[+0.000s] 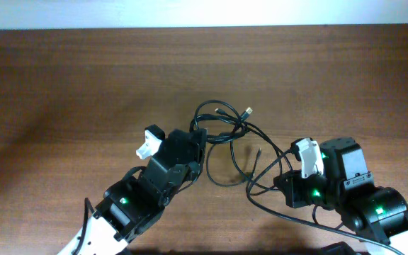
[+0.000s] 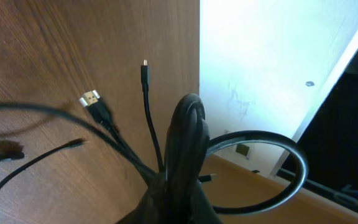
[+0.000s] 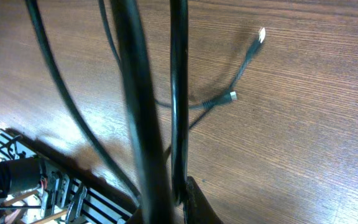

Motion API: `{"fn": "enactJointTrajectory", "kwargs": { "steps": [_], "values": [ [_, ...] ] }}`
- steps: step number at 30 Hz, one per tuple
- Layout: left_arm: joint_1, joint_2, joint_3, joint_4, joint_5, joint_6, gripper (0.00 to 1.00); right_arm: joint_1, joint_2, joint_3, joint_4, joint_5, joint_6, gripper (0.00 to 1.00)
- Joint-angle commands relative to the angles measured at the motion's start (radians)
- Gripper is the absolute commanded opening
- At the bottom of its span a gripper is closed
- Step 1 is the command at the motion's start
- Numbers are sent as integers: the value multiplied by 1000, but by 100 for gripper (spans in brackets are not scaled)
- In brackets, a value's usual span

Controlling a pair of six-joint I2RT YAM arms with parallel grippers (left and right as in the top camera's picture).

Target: Untangle cables

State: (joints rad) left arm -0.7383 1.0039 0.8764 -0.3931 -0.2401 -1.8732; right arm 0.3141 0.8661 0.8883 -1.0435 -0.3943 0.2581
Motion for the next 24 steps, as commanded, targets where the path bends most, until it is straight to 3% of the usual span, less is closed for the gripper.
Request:
{"fn": "enactJointTrajectory", "kwargs": {
  "steps": [1, 3, 6, 7, 12, 19, 22, 23, 24],
  "values": [
    [8, -5, 10, 9, -51, 4, 0, 6, 0, 13, -15, 6, -16, 18],
    [8, -5, 10, -2, -23, 4, 0, 6, 0, 13, -6, 5, -15, 56],
    [8, -5, 10, -12, 31, 4, 0, 6, 0, 13, 8, 1, -10, 93],
    [8, -5, 10, -12, 42, 4, 0, 6, 0, 13, 12, 1, -10, 96],
    [8, -5, 10, -54, 53, 5, 0, 6, 0, 13, 89, 1, 135, 99],
    [8, -5, 10, -71, 92, 4, 0, 6, 0, 13, 199, -22, 519, 99],
    [8, -4, 10, -59, 158, 4, 0, 6, 3, 13, 222, -22, 761, 100],
    [7, -4, 10, -51, 183, 4, 0, 6, 12, 13, 221, -22, 827, 85],
    [7, -4, 10, -45, 195, 4, 0, 6, 23, 13, 221, -22, 873, 77]
  ]
}}
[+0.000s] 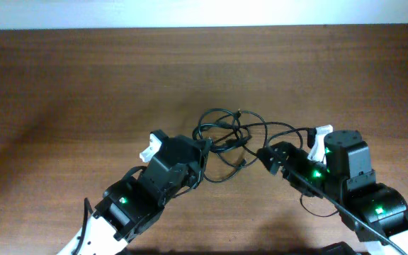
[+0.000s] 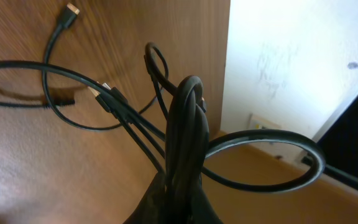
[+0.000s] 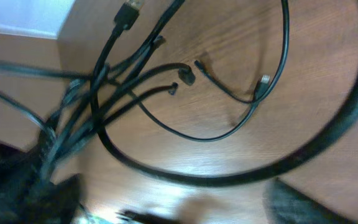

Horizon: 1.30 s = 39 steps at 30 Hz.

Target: Untangle cables

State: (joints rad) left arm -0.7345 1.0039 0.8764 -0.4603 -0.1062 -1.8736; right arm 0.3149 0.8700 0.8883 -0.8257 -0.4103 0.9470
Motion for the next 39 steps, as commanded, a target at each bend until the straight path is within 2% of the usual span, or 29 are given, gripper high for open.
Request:
{"fn": "enactJointTrajectory", "kwargs": {
  "steps": [1, 3, 5, 7, 10, 11, 13, 19, 27, 39],
  "values": [
    [3, -4, 10, 26, 73, 4, 0, 6, 34, 13, 4, -6, 196, 75],
    [3, -5, 10, 26, 107, 4, 0, 6, 59, 13, 4, -5, 196, 75],
    [3, -4, 10, 27, 137, 4, 0, 6, 111, 13, 5, -18, 201, 65],
    [3, -4, 10, 29, 137, 4, 0, 6, 158, 13, 8, -57, 218, 50],
    [3, -4, 10, 24, 137, 5, 0, 6, 214, 13, -9, -58, 213, 16],
    [3, -4, 10, 21, 136, 4, 0, 6, 221, 13, -11, -59, 212, 10],
    [3, -4, 10, 18, 136, 5, 0, 6, 224, 13, -10, -76, 134, 4],
    [4, -4, 10, 7, 131, 4, 0, 6, 223, 13, 3, -76, -16, 4],
    [4, -4, 10, -19, 76, 4, 0, 6, 223, 13, -23, -60, -324, 4],
    [4, -4, 10, -103, -79, 4, 0, 5, 223, 13, -147, -19, -525, 4]
  ]
}}
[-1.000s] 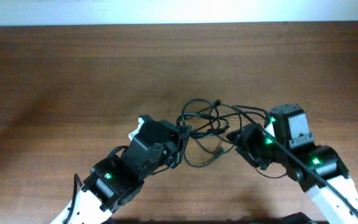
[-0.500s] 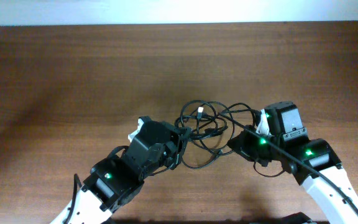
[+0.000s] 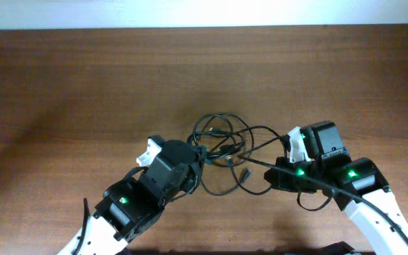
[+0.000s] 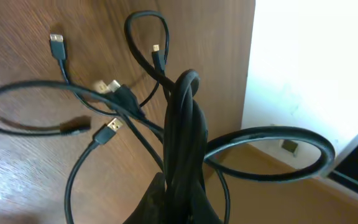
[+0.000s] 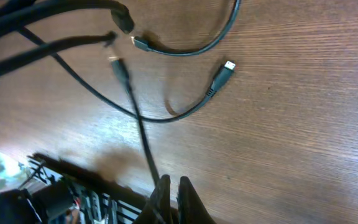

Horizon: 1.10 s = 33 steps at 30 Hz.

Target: Untangle cables

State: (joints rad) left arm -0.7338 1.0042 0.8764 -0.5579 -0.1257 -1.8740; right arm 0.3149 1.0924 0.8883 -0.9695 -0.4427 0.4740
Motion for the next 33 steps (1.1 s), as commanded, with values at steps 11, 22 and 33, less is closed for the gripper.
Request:
{"fn": "enactJointTrajectory", "kwargs": {
  "steps": [11, 22, 33],
  "values": [
    [3, -5, 10, 80, -19, 643, 0, 4, 1, 14, -4, 35, -51, 85],
    [3, -5, 10, 161, 256, 1670, 0, 4, -66, 14, 8, 35, -51, 85],
    [3, -5, 10, 220, 607, 1851, 0, 4, -302, 14, 8, 38, -51, 85]
  ]
}}
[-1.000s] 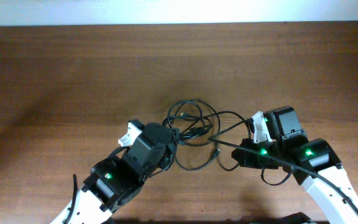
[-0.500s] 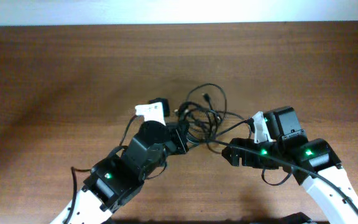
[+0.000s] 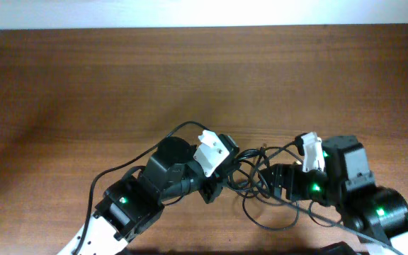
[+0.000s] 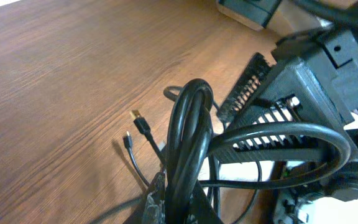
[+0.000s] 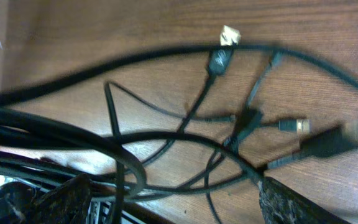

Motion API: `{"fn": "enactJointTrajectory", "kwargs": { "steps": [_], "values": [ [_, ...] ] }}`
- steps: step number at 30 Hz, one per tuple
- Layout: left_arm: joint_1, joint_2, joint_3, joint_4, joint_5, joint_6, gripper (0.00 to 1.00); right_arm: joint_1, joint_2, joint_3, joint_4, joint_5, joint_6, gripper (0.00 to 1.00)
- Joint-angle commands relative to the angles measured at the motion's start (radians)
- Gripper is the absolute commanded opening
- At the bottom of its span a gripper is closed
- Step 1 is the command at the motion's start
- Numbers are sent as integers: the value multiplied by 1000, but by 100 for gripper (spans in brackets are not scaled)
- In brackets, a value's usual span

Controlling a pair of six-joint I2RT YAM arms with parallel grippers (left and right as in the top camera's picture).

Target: Untangle cables

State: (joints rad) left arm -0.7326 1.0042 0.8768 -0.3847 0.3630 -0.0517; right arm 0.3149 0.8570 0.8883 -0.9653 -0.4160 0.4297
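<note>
A tangle of black cables with several loose plug ends lies between my two arms on the wooden table. My left gripper is shut on a thick looped bundle of black cable; overhead it sits at the tangle's left side. My right gripper hangs open over the cables, its fingers wide apart with thin strands and plugs beneath them. Overhead it is at the tangle's right side.
The right arm's black body fills the upper right of the left wrist view, close to the held bundle. One cable runs left from the tangle over my left arm. The table's far edge meets a white wall.
My left gripper has turned from facing the far wall to facing the right arm, still holding the bundle. My right gripper, shut before, is now open. The tangle now sits nearer the front.
Both grippers were first shut on cables, with the tangle spread near the table's middle. Then my right gripper was open beside the tangle, later shut on a thin cable, and now it is open again. My left gripper has held the thick bundle throughout.
</note>
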Motion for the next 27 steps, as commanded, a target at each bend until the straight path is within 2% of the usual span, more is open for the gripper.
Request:
{"fn": "enactJointTrajectory", "kwargs": {
  "steps": [1, 2, 8, 19, 22, 23, 27],
  "values": [
    [2, -5, 10, 71, 163, 48, 0, 4, -92, 14, 3, 13, -7, 85],
    [2, -5, 10, 93, 221, 85, 0, 4, -116, 14, 3, 13, -7, 85],
    [2, -5, 10, 93, 214, 106, 0, 4, -265, 14, 14, 13, -6, 85],
    [2, -5, 10, 92, 227, 111, 0, 4, -303, 14, 36, 2, -3, 85],
    [2, -5, 10, 87, 420, 270, 0, 4, -303, 14, 39, 14, -4, 85],
    [2, -5, 10, 64, 534, 374, 0, 4, -303, 14, 38, 18, -3, 85],
    [2, -5, 10, 16, 504, 406, 0, 4, -303, 14, 38, 26, -3, 85]
  ]
}}
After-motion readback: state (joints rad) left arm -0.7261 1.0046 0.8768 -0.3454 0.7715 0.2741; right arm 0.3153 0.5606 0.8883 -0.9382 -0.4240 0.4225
